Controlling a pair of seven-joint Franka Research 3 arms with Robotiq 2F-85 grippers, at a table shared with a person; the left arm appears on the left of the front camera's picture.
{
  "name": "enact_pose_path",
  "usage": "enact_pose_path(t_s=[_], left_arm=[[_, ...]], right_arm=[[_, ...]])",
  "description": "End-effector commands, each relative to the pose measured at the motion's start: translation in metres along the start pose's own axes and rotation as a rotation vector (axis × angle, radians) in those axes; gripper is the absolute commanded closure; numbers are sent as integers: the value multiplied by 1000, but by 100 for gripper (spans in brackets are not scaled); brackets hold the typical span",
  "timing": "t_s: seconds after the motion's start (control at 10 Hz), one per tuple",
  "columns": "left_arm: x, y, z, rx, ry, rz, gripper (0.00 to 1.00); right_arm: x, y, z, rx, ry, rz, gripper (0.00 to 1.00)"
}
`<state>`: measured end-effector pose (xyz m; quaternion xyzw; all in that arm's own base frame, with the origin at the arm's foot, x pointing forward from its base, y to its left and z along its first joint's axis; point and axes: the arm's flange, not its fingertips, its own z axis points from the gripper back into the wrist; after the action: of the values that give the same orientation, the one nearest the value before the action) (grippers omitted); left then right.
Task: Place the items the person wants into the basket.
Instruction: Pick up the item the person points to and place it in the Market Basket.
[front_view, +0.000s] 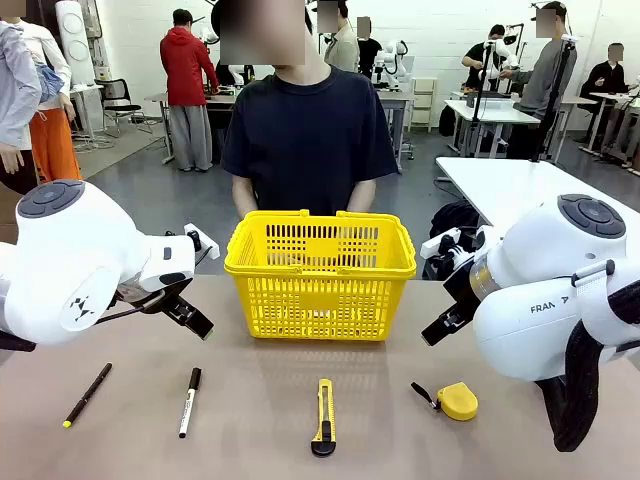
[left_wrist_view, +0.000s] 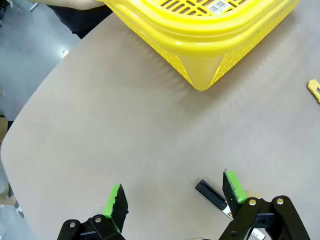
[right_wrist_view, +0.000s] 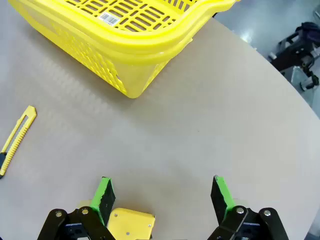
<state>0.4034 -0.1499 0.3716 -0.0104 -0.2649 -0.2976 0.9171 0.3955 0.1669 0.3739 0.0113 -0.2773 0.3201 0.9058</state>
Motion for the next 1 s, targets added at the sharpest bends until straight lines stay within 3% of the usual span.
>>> enact_pose_path(t_s=[0.0,0.9], left_arm=[[0,0,0,0,0,0,0],[0,0,0,0,0,0,0]], right_arm=[[0,0,0,0,0,0,0],[0,0,0,0,0,0,0]])
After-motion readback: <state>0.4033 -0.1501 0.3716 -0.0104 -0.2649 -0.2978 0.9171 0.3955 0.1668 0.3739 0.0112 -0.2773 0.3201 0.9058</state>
